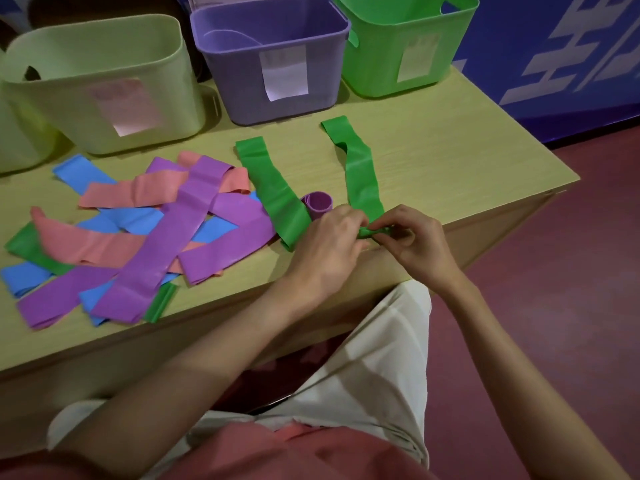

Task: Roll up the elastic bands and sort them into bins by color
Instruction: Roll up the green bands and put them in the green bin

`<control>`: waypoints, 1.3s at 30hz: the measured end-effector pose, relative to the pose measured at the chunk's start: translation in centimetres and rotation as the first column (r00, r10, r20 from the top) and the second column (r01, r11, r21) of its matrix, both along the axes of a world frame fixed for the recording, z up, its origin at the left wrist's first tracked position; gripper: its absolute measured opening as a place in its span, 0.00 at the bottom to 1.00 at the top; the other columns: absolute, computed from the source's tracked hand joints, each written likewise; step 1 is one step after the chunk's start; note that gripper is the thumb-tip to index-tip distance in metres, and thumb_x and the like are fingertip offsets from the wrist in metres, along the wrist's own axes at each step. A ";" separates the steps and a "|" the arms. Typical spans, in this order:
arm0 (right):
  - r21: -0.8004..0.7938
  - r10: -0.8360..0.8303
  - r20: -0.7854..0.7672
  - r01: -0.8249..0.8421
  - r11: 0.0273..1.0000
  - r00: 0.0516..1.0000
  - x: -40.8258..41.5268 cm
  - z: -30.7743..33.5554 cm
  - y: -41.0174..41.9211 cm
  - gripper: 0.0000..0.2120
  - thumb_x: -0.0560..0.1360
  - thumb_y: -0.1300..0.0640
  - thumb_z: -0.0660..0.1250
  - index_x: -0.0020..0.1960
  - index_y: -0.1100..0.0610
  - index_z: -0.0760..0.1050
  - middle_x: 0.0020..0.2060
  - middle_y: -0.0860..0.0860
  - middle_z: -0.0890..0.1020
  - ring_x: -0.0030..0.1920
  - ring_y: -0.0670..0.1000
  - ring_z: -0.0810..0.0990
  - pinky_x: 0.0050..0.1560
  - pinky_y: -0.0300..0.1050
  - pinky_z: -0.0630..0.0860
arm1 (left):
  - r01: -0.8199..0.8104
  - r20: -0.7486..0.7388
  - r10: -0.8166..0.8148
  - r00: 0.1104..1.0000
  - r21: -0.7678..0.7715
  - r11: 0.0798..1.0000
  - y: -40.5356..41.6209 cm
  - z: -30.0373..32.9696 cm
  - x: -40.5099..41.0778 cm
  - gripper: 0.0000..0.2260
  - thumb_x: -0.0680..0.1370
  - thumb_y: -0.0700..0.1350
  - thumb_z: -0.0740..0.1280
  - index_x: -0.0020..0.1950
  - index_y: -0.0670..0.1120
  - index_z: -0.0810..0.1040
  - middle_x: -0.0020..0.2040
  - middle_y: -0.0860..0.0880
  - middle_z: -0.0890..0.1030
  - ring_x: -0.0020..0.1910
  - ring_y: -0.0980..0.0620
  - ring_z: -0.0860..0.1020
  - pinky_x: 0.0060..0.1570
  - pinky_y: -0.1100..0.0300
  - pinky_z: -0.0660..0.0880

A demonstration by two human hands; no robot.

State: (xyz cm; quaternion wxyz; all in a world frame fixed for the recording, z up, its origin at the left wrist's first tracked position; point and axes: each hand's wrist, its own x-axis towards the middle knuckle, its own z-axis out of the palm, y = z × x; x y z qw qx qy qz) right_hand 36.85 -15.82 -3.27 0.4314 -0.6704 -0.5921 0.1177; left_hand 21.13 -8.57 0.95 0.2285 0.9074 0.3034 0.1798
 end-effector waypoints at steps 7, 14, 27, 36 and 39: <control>0.018 0.003 -0.008 -0.003 1.000 1.000 -0.1 -0.1 -0.5 0.09 0.69 0.69 0.73 0.47 0.60 0.82 0.41 0.53 0.79 0.41 0.43 0.77 0.44 0.32 0.71 | -0.017 0.113 0.028 0.993 -0.094 0.995 0.3 -1.8 0.4 0.07 0.74 0.40 0.71 0.51 0.40 0.80 0.48 0.45 0.81 0.44 0.50 0.80 0.47 0.51 0.78; 0.033 -0.047 0.097 0.044 0.998 0.994 0.4 -0.2 -1.4 0.06 0.70 0.64 0.75 0.46 0.59 0.81 0.41 0.52 0.79 0.43 0.51 0.78 0.45 0.41 0.74 | -0.042 0.171 0.047 0.984 -0.032 0.999 0.0 -2.7 0.2 0.06 0.75 0.40 0.70 0.50 0.39 0.81 0.46 0.44 0.81 0.43 0.48 0.79 0.45 0.50 0.78; -0.040 -0.029 0.167 0.036 0.999 0.985 0.6 -0.4 -1.5 0.03 0.70 0.62 0.75 0.43 0.56 0.83 0.40 0.49 0.78 0.44 0.50 0.76 0.46 0.41 0.72 | 0.004 0.097 -0.014 0.995 0.103 0.995 -0.2 -2.9 0.0 0.04 0.75 0.40 0.71 0.48 0.41 0.81 0.45 0.46 0.78 0.46 0.49 0.75 0.48 0.56 0.74; -0.082 -0.048 0.074 0.054 0.995 0.996 0.3 -0.2 -1.4 0.05 0.73 0.65 0.71 0.46 0.57 0.81 0.39 0.50 0.78 0.39 0.44 0.74 0.43 0.29 0.68 | -0.005 0.113 -0.018 0.993 0.195 0.981 -0.3 -3.6 0.3 0.01 0.74 0.35 0.69 0.44 0.39 0.80 0.42 0.44 0.78 0.43 0.47 0.75 0.44 0.56 0.73; -0.089 -0.078 0.074 0.085 0.992 0.994 0.1 0.0 -1.3 0.05 0.72 0.67 0.70 0.44 0.58 0.78 0.38 0.50 0.77 0.37 0.43 0.73 0.41 0.29 0.67 | 0.041 0.057 -0.061 0.997 0.302 0.953 -0.3 -3.9 0.3 0.03 0.71 0.32 0.70 0.43 0.39 0.80 0.41 0.44 0.77 0.41 0.47 0.75 0.41 0.55 0.74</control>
